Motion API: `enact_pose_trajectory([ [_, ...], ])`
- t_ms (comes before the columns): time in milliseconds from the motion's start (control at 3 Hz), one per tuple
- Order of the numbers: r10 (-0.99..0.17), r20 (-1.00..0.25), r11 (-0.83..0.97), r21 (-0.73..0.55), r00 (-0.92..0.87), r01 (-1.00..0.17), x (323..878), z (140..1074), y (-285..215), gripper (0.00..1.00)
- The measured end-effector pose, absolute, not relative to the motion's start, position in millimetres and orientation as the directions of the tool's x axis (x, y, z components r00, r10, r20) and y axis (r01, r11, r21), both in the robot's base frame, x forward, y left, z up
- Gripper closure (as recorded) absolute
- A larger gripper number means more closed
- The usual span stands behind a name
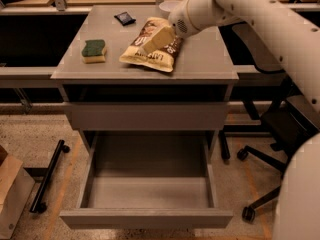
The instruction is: Place brown chip bag into middle drawer
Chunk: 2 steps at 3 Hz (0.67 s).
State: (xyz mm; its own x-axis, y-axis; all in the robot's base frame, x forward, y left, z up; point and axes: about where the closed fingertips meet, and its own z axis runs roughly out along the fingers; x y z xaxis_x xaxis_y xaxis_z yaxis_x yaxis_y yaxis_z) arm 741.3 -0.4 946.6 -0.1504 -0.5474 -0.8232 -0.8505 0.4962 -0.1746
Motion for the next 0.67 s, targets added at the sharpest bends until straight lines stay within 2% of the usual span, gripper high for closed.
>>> enact_pose_trajectory([
  [667,-0.461,-0.859,0.566,-0.089,-0.225,-0.819,800,888,10,0.0],
])
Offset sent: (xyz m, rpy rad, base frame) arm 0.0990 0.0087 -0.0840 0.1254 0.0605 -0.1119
